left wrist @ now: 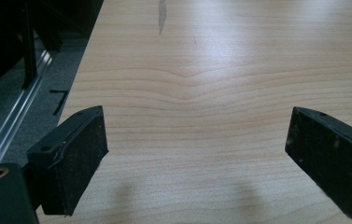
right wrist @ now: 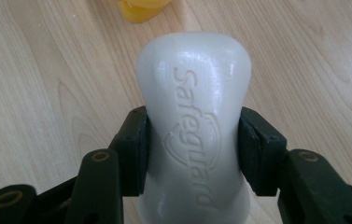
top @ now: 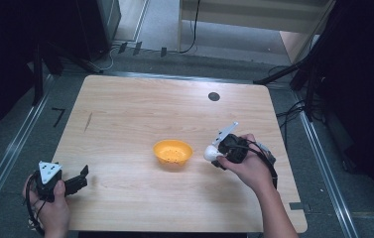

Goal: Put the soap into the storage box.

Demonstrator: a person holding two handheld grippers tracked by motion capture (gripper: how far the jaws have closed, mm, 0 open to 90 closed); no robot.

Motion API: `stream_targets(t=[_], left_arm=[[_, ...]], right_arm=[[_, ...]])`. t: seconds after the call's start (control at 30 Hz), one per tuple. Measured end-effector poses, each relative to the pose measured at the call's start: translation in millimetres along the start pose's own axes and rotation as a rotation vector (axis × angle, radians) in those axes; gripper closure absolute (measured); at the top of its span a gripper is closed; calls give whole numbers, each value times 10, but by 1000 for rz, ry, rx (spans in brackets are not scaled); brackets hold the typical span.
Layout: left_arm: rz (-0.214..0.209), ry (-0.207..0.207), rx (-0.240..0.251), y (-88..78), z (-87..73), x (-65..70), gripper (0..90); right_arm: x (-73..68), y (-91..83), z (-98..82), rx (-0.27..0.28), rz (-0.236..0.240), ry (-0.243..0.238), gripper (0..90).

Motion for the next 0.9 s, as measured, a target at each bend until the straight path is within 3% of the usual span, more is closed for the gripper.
stream_targets(t=[0.2, 0.37, 0.9], left_arm=[[2, 0, 0, 1, 0, -2, 62], [1, 0, -2, 1, 0, -2, 62], [-1, 9, 0, 1, -2, 13, 62]], right_arm=[[42, 20, 88, -2, 7, -44, 512], [43, 35, 152, 1, 22, -48, 512], [54, 128, 513, 20, 34, -128, 511]])
Point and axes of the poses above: each handheld gripper's, and its own axes: y roughly forward along the jaws, z roughly out of its top, x roughly to its right, the point moved 6 cm from there along y, roughly forward along the jaws, and after that the axes turned 14 degrees about -y, right-handed, at the moved point
